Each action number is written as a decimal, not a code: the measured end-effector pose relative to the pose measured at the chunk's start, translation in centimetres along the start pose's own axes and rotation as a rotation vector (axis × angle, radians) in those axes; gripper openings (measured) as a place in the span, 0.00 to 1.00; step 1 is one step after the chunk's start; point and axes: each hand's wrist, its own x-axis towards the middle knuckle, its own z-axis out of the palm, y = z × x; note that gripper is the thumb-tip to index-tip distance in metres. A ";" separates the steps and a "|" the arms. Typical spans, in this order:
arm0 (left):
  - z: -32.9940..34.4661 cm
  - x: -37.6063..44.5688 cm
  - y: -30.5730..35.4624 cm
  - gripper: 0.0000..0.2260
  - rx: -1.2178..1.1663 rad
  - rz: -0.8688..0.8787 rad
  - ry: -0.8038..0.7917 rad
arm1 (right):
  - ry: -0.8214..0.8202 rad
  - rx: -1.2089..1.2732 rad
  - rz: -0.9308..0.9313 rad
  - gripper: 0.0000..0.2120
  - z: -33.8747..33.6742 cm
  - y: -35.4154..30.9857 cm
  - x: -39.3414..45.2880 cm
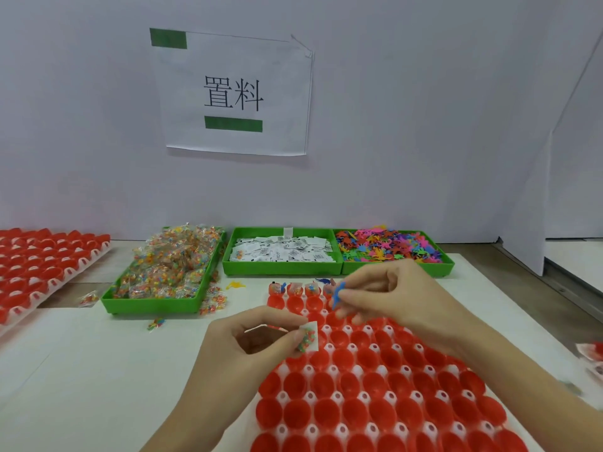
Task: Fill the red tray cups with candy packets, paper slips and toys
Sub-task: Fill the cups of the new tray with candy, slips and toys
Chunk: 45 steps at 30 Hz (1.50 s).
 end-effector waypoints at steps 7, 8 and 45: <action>1.0 -0.4 -0.4 0.07 0.024 0.073 -0.005 | -0.077 -0.115 -0.042 0.02 2.9 -0.8 -3.1; 1.1 -0.5 -0.4 0.07 0.025 0.079 0.009 | -0.069 -0.104 -0.040 0.03 3.0 -0.8 -3.4; 10.8 10.5 -3.4 0.34 1.570 0.630 -0.453 | 0.554 0.088 0.086 0.09 -9.1 4.3 -2.2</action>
